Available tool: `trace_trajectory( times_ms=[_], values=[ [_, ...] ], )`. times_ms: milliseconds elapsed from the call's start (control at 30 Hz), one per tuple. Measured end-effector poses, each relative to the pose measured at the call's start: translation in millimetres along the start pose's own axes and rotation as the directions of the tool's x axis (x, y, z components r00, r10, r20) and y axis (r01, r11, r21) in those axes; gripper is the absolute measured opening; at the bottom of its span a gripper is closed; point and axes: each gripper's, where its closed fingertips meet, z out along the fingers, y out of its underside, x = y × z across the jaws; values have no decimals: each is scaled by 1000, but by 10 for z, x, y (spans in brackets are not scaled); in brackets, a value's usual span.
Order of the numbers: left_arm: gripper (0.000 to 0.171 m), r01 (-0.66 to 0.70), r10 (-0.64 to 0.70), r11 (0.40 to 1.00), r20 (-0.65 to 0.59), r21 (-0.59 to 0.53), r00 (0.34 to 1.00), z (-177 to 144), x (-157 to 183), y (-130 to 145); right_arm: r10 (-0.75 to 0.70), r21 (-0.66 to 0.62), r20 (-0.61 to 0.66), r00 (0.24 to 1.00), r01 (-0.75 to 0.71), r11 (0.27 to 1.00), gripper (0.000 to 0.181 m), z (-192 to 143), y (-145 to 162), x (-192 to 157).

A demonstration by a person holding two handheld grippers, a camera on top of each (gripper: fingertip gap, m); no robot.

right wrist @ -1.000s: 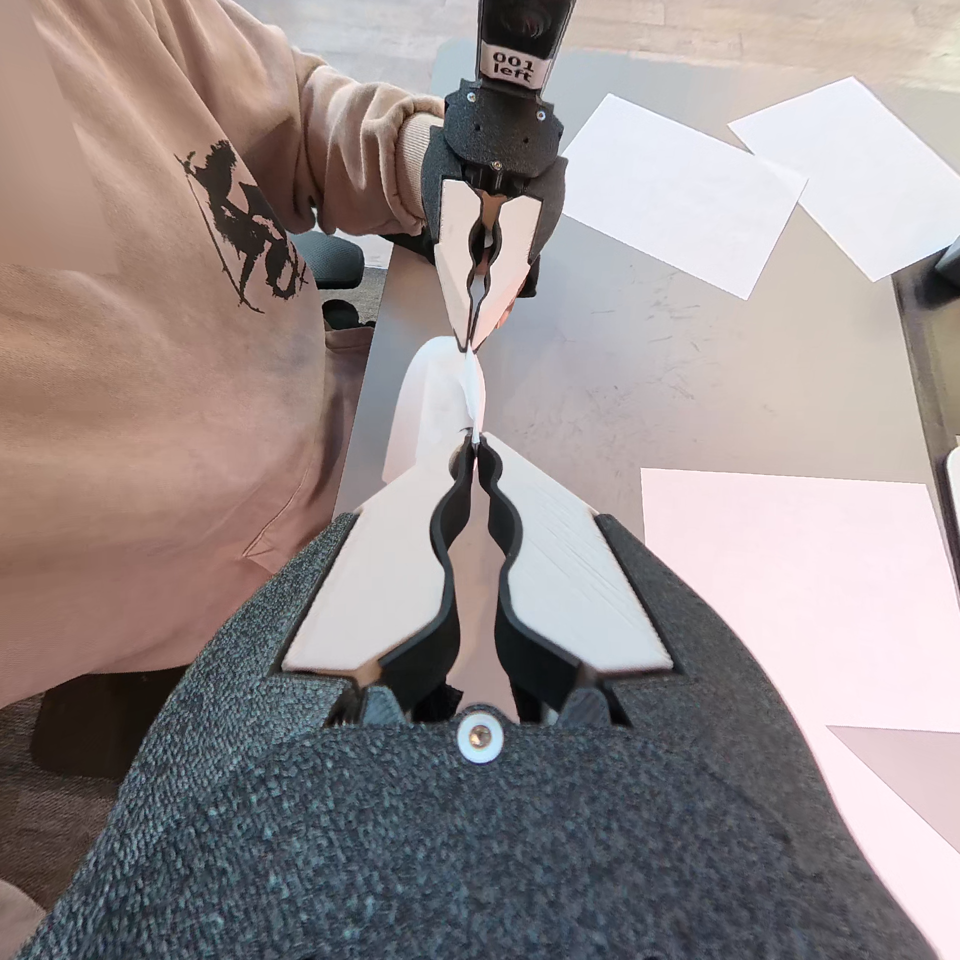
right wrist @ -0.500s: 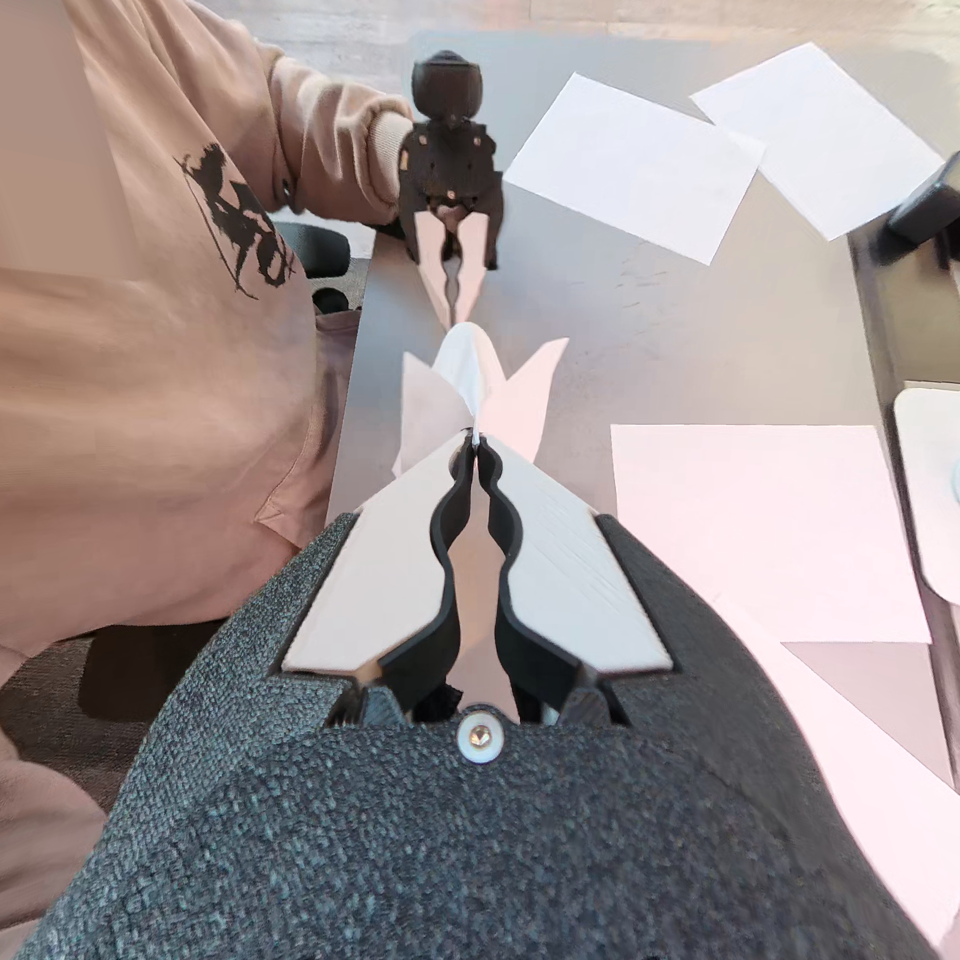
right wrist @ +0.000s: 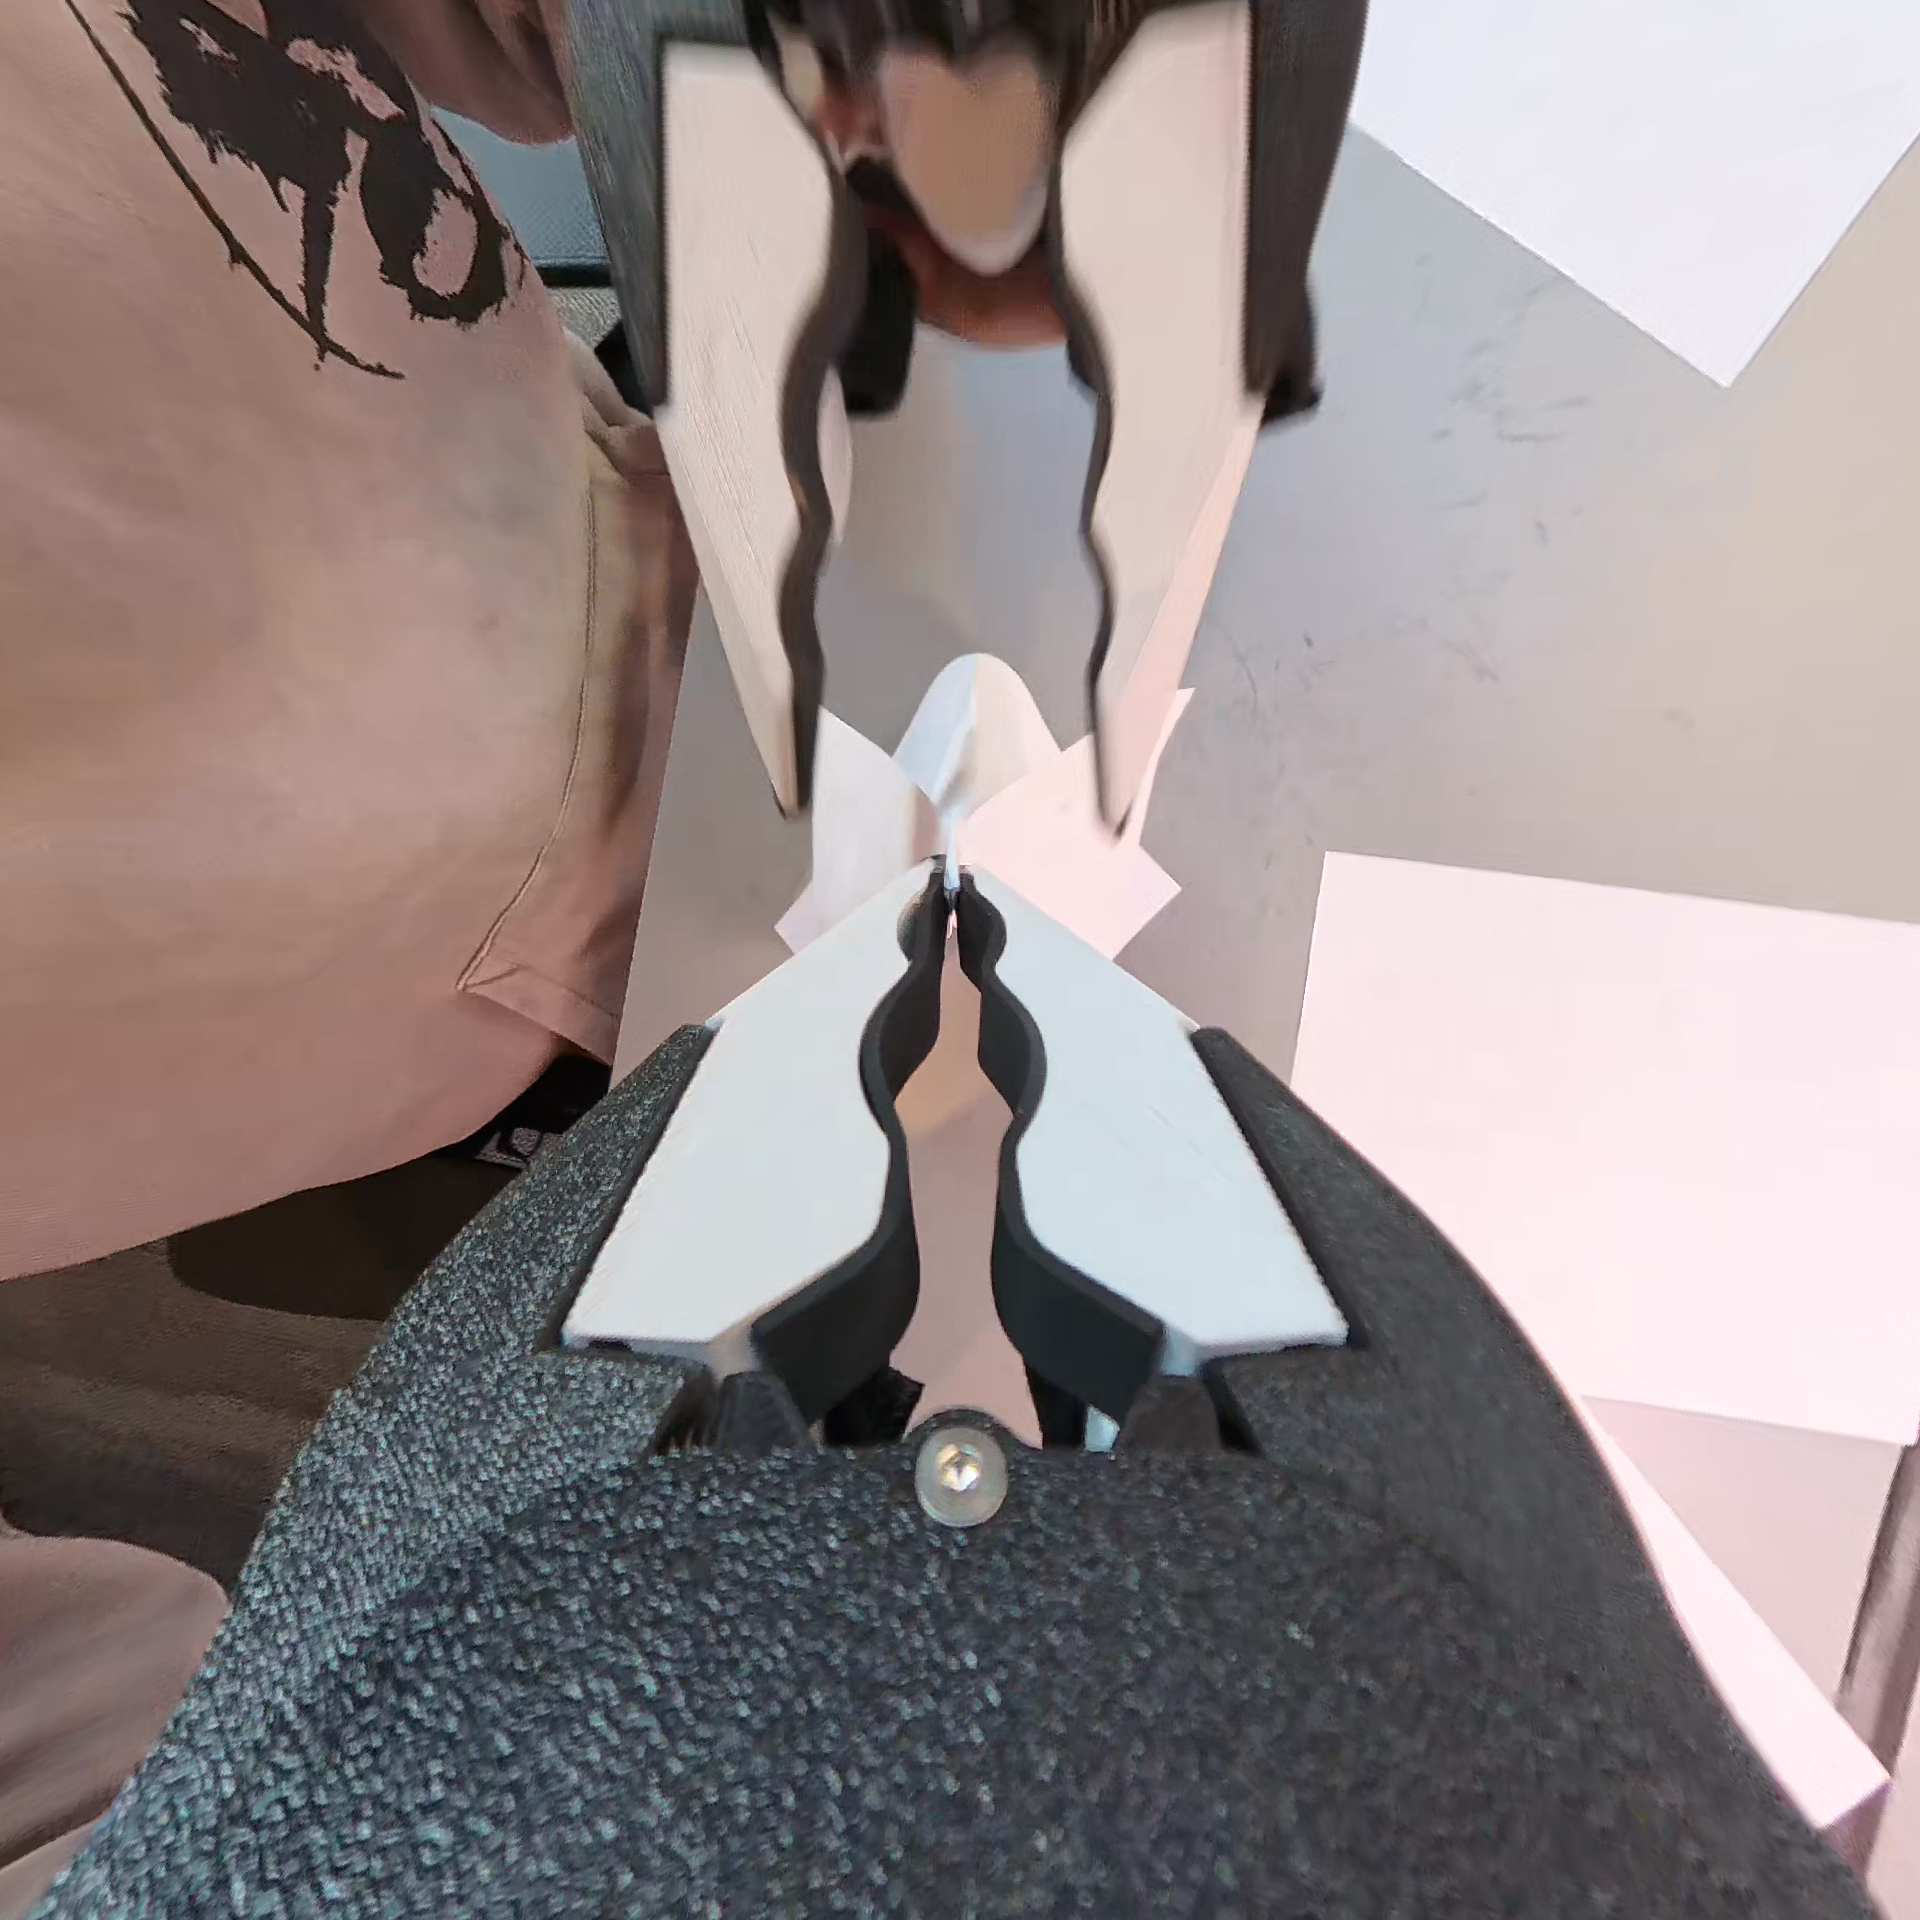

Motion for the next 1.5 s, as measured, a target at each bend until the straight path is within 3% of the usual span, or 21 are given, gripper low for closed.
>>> trace_trajectory(
  times_ms=[33, 67, 100, 167, 233, 333, 467, 633, 667, 733, 800, 867, 1000, 1133, 1200, 1333, 1500],
  values=[
    [47, 0, -2, 998, -30, -58, 1000, 96, 28, 69, -17, 8, -6, 1000, 17, 1000, 0, -8, -71, 2],
    [20, 0, -4, 996, -48, -95, 999, 154, 39, 131, -30, 29, -22, 999, 31, 999, 0, -52, -141, 9],
    [5, 4, -9, 996, -48, -89, 999, 170, 28, 137, -48, 55, -46, 998, 51, 997, 0, -112, -195, 16],
    [0, 52, -52, 999, -65, 7, 997, 78, 9, 24, -51, 212, -137, 989, 80, 974, 4, -280, -388, 68],
    [0, 127, -120, 984, -66, 123, 991, -86, -87, -63, 24, 389, -217, 976, 64, 919, 20, -464, -506, 134],
    [0, 262, -253, 913, -69, 314, 965, -381, -283, -112, 93, 468, -235, 967, 29, 883, 35, -352, -305, 72],
    [0, 443, -424, 734, -162, 515, 891, -689, -396, -79, 204, 469, -276, 939, -54, 881, 45, 136, 133, 165],
    [0, 573, -565, 451, -279, 684, 777, -894, -445, 99, 364, 656, 9, 931, -281, 701, 43, 472, 189, 109],
    [0, 581, -585, 397, -292, 710, 756, -924, -456, 161, 373, 675, 80, 924, -326, 662, 36, 505, 173, 77],
    [0, 619, -613, 286, -356, 732, 705, -956, -439, 287, 378, 691, 166, 911, -381, 614, 0, 535, 172, 56],
    [0, 654, -651, 230, -386, 721, 653, -930, -417, 449, 333, 655, 245, 910, -409, 636, 0, 543, 205, -40],
    [2, 680, -680, 297, -351, 671, 643, -828, -323, 598, 317, 587, 269, 909, -416, 695, 0, 557, 321, -56],
    [19, 714, -709, 562, -202, 417, 676, -676, -15, 907, 327, 324, 428, 843, -480, 815, 0, 618, 673, -200],
    [25, 607, -618, 782, 50, 140, 785, -726, 125, 1198, 392, 49, 465, 794, -465, 884, 0, 899, 1085, -208],
    [26, 527, -519, 850, 155, -8, 841, -693, 108, 1345, 421, -32, 464, 779, -460, 887, 0, 1070, 1179, -159],
    [29, 458, -440, 843, 127, -281, 889, -389, 200, 1688, 414, -86, 429, 803, -420, 903, 0, 1317, 1189, -5],
    [26, 368, -355, 792, 123, -488, 927, -106, 223, 2074, 353, -70, 308, 884, -349, 935, 8, 1451, 1208, 179]
  ],
)
